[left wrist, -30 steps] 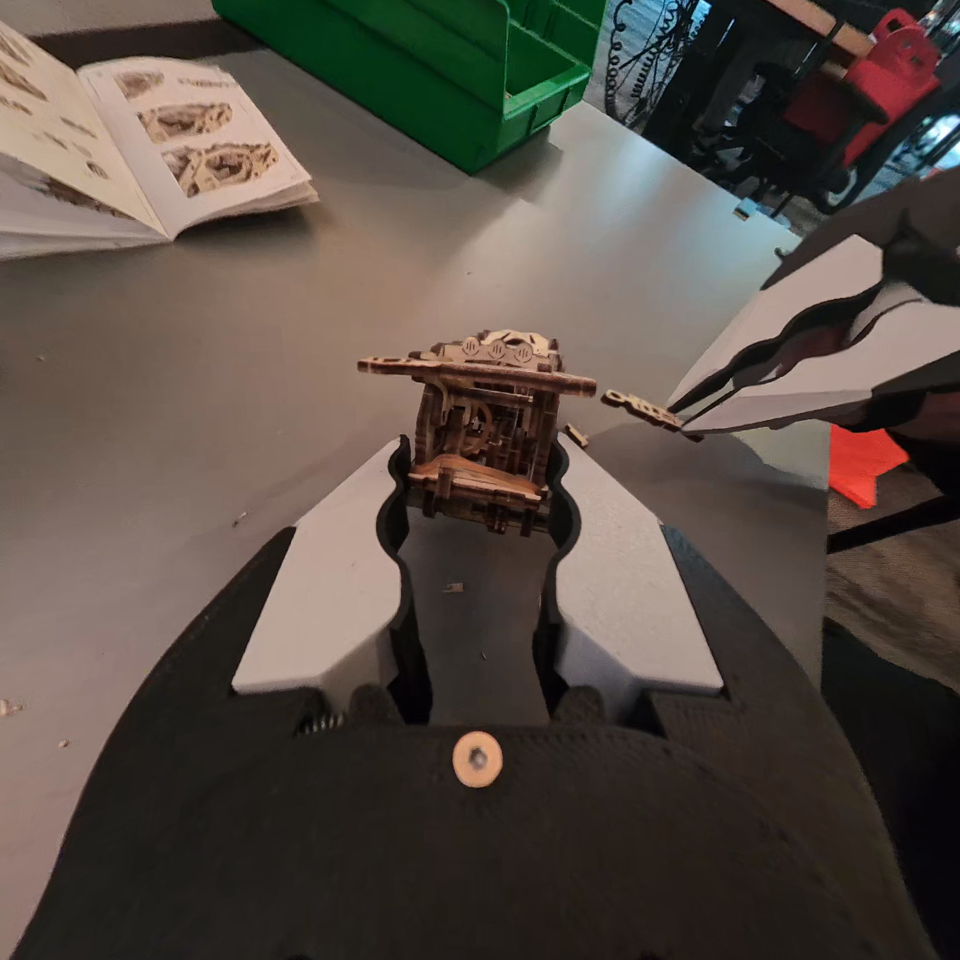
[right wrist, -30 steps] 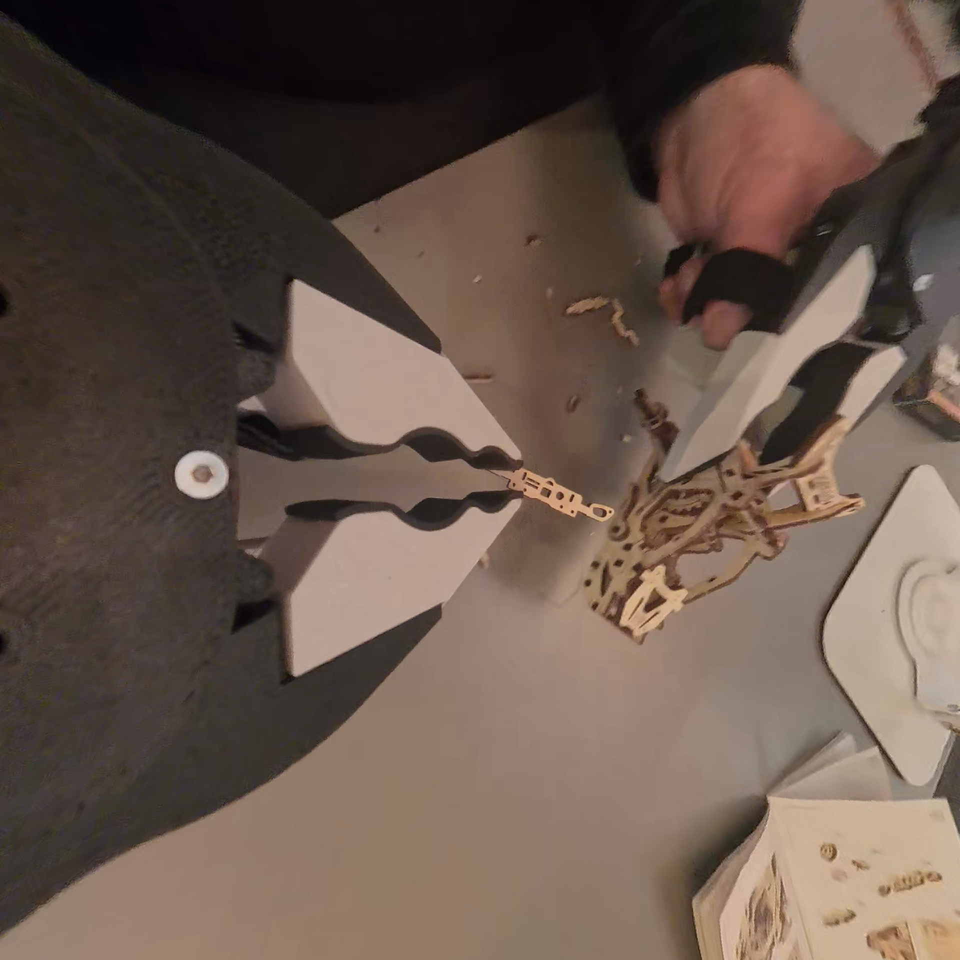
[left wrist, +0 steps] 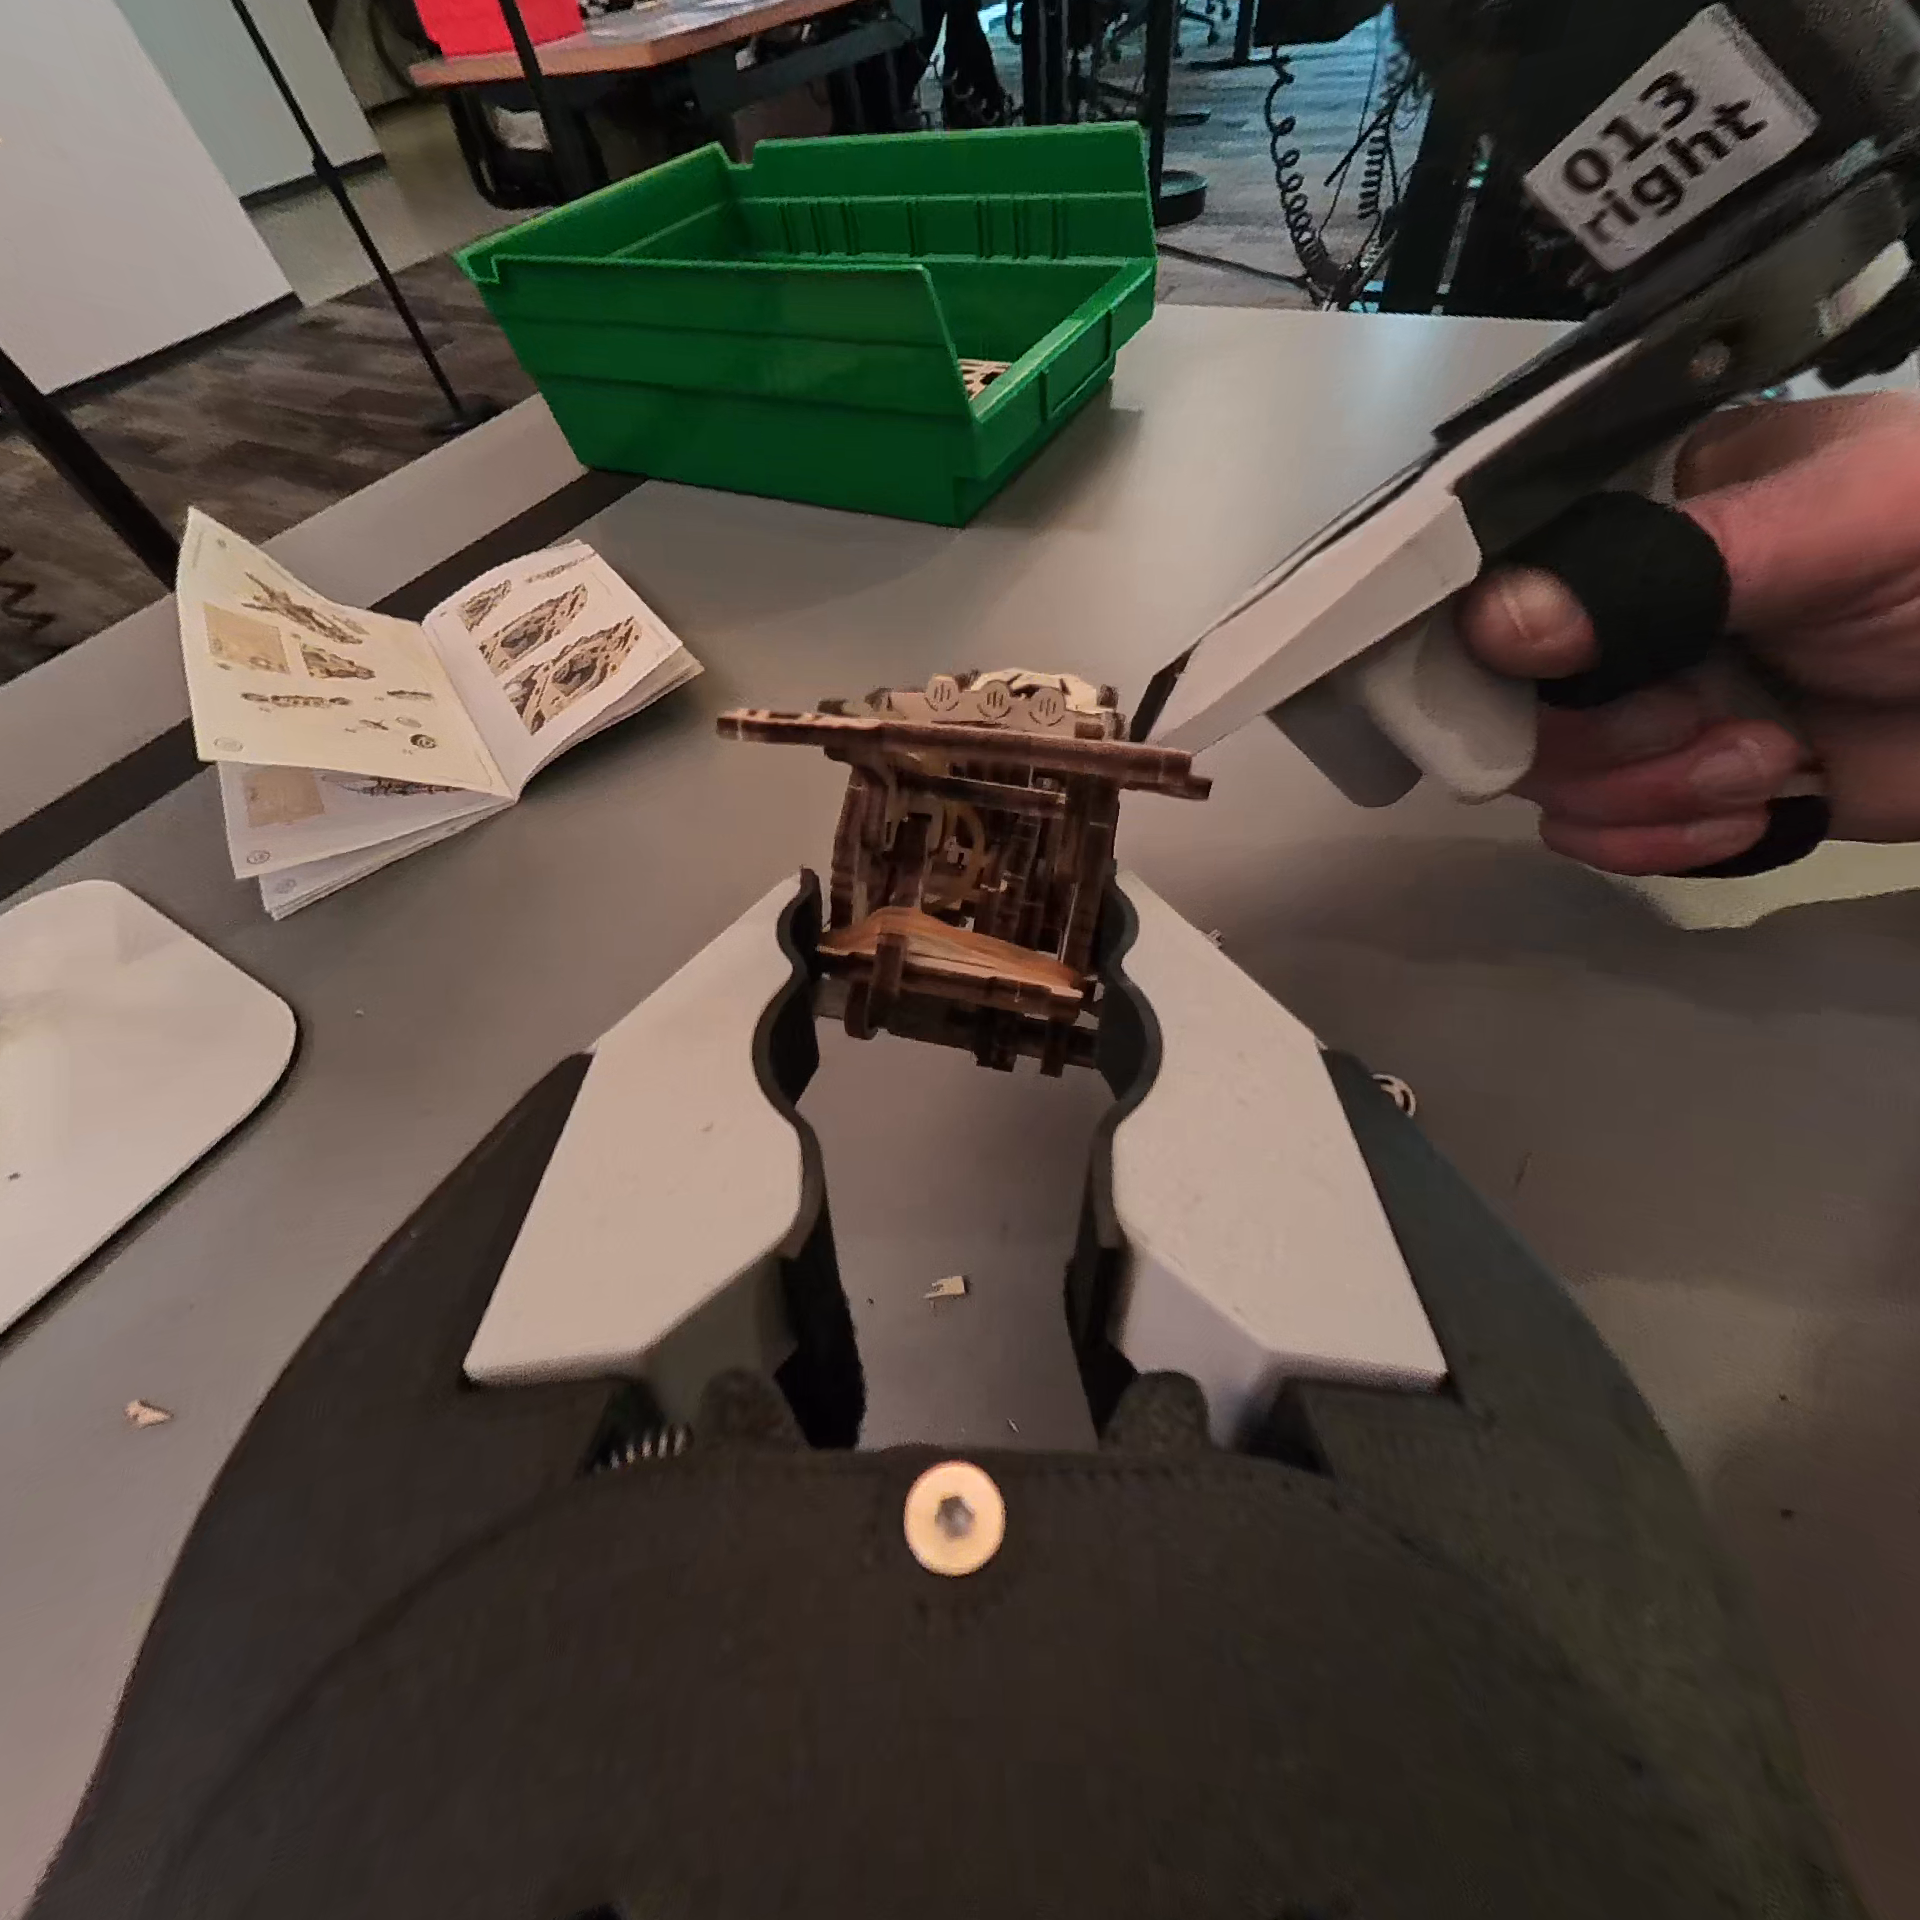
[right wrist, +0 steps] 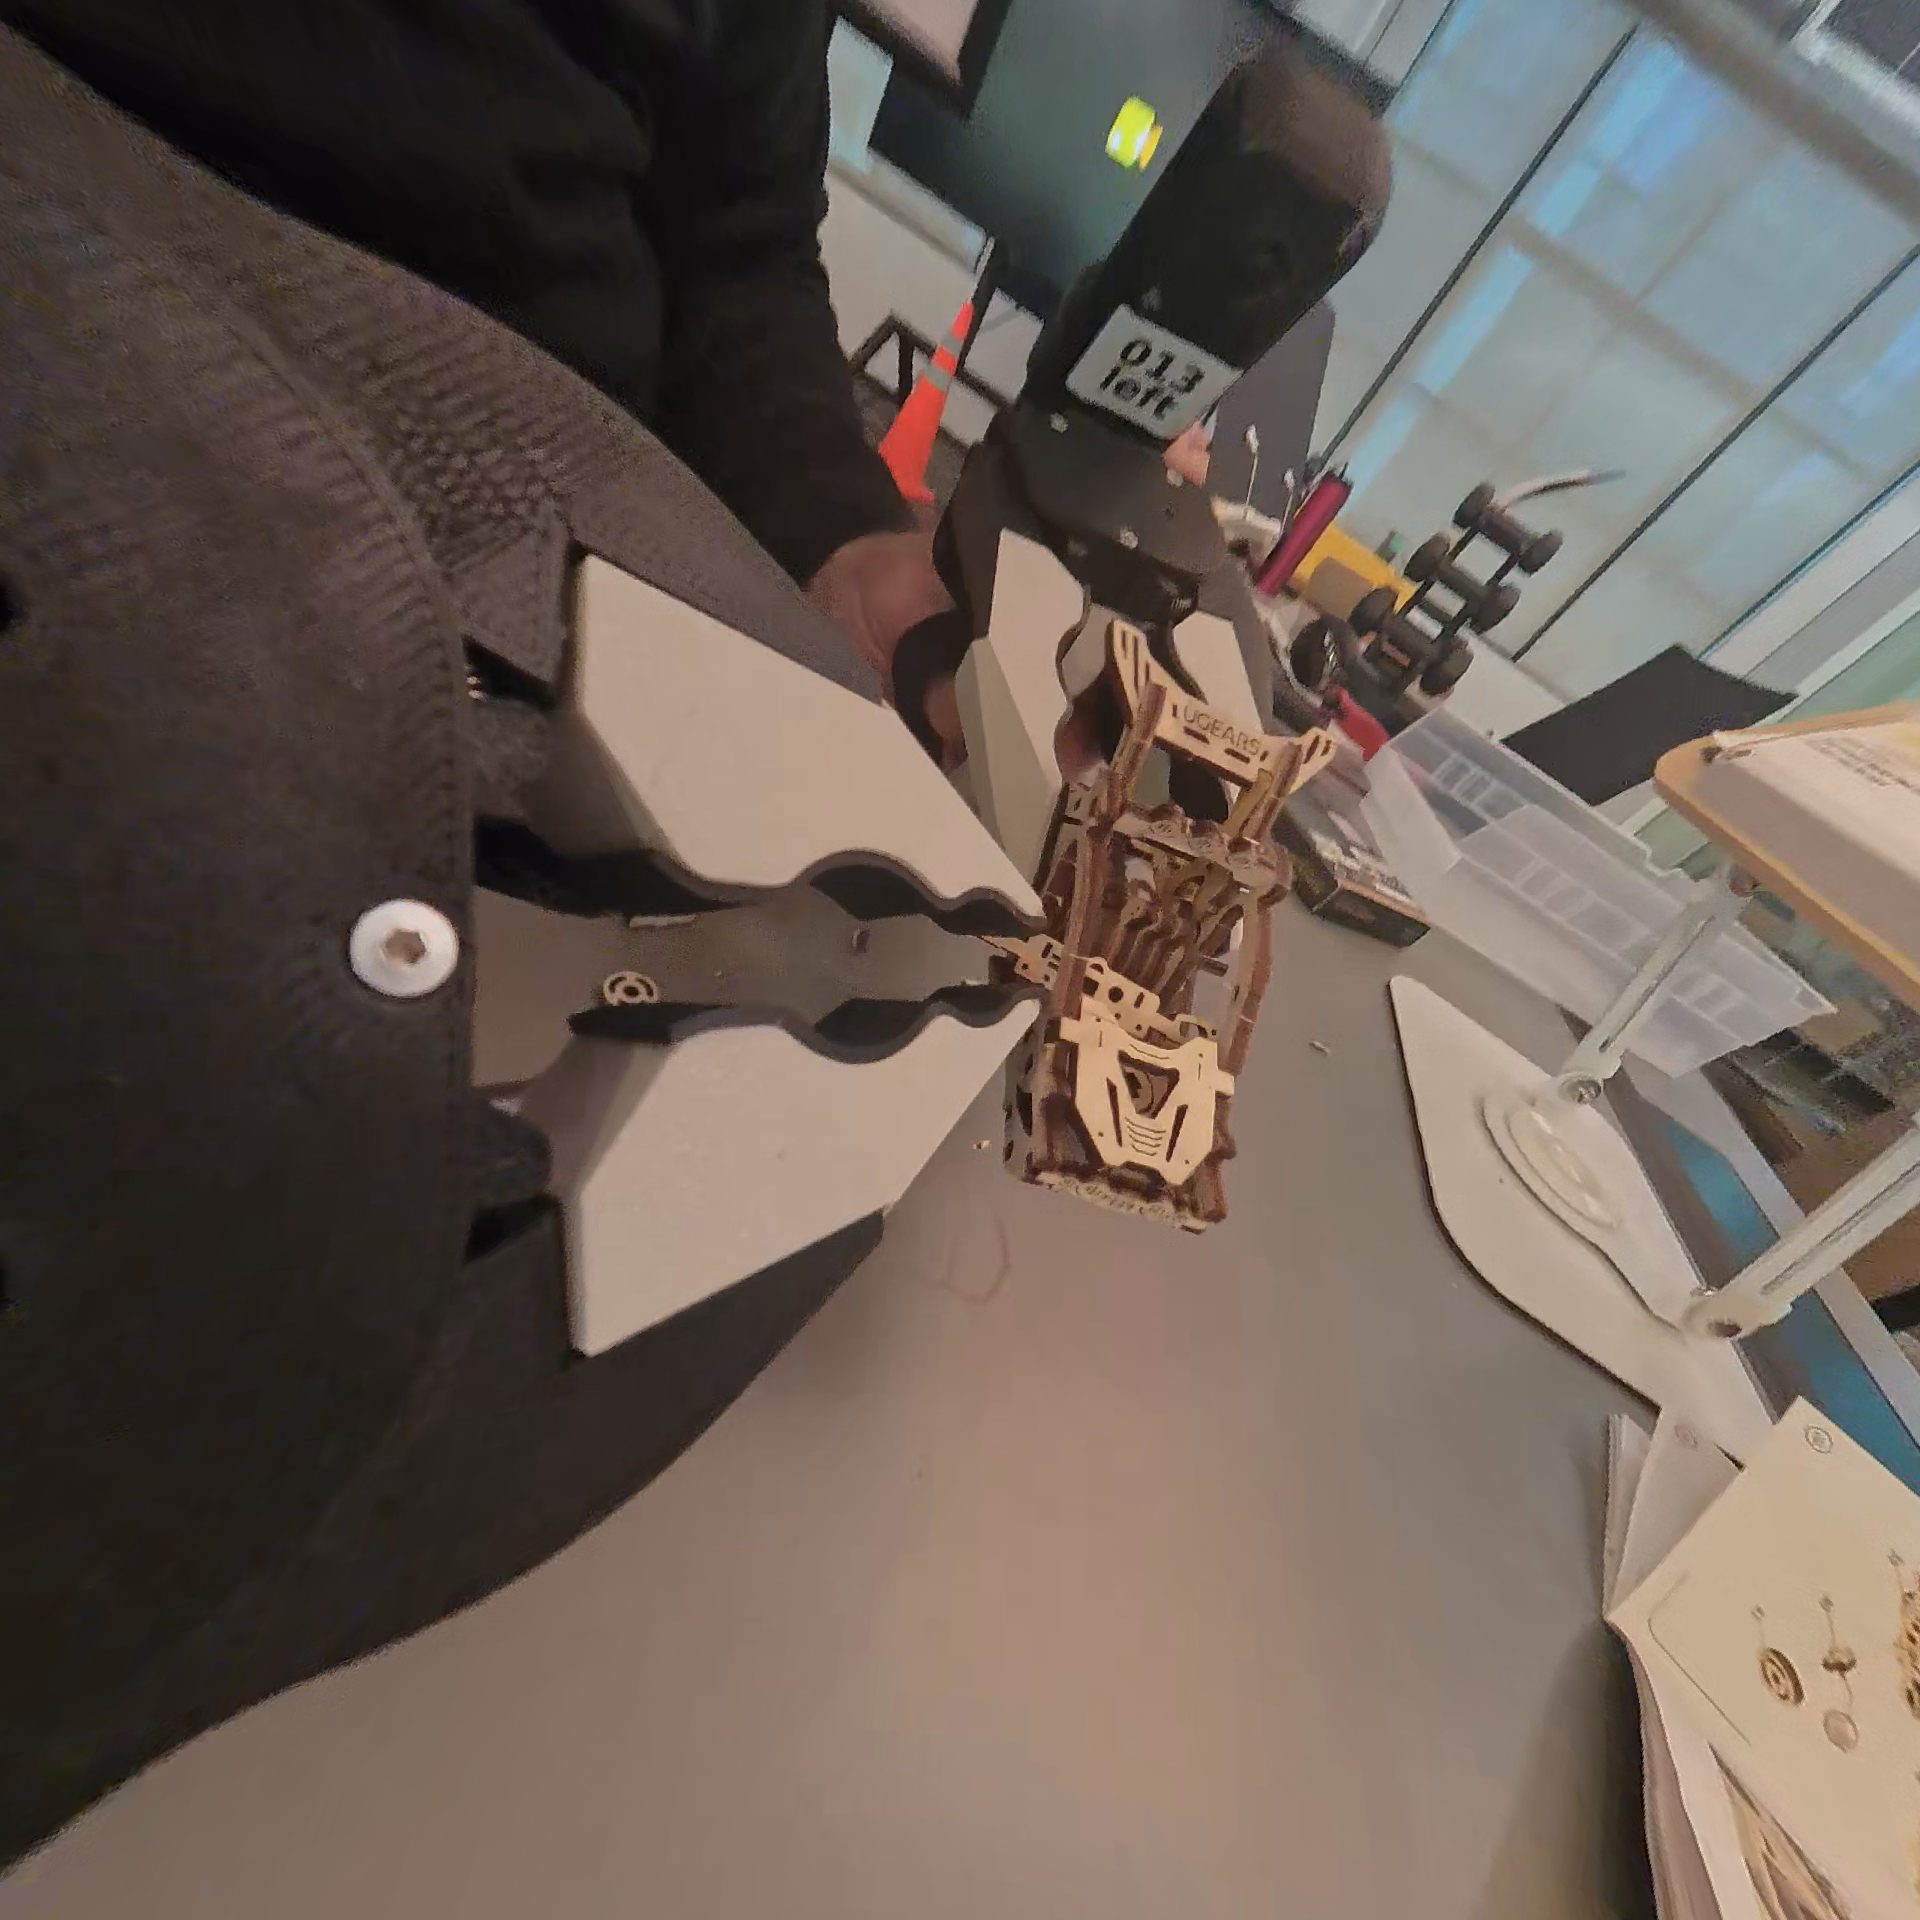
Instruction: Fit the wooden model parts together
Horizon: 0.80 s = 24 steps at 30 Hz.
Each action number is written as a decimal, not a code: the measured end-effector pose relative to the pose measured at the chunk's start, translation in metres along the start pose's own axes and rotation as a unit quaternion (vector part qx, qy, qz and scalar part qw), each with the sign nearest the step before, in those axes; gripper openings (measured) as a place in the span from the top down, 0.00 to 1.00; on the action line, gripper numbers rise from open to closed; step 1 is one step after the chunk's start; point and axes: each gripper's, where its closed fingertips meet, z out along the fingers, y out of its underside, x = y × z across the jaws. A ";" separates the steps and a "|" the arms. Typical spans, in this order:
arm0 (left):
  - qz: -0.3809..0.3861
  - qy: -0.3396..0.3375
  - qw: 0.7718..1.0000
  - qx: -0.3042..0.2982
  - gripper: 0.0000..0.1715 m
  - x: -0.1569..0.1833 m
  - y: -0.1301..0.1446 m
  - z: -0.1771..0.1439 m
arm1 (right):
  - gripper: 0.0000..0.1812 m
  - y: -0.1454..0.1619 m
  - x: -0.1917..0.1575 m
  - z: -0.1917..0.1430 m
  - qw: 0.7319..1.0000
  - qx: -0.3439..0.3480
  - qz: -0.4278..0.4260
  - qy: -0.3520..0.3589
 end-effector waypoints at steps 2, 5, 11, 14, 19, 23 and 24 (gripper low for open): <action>-0.012 0.000 1.000 -0.004 0.71 -0.001 0.003 0.001 | 0.95 0.002 0.003 0.002 1.000 -0.008 -0.022 0.020; -0.024 -0.005 1.000 -0.007 0.71 -0.004 0.006 0.001 | 0.89 0.002 0.004 0.002 0.998 -0.014 -0.046 0.037; -0.042 -0.015 0.999 -0.016 0.71 -0.010 0.010 0.002 | 0.85 0.008 0.001 -0.009 0.973 -0.037 -0.197 0.116; -0.048 -0.018 0.998 -0.022 0.71 -0.012 0.013 0.003 | 0.86 0.027 0.007 -0.007 0.947 -0.091 -0.264 0.158; -0.064 -0.013 0.998 -0.027 0.71 -0.013 0.017 0.004 | 0.86 0.041 0.024 0.001 0.947 -0.114 -0.247 0.169; -0.076 -0.009 0.997 -0.024 0.71 -0.013 0.016 0.004 | 0.87 0.047 0.036 0.011 0.937 -0.142 -0.263 0.180; -0.074 -0.012 0.997 -0.025 0.71 -0.015 0.017 0.003 | 0.88 0.048 0.037 0.012 0.937 -0.145 -0.263 0.177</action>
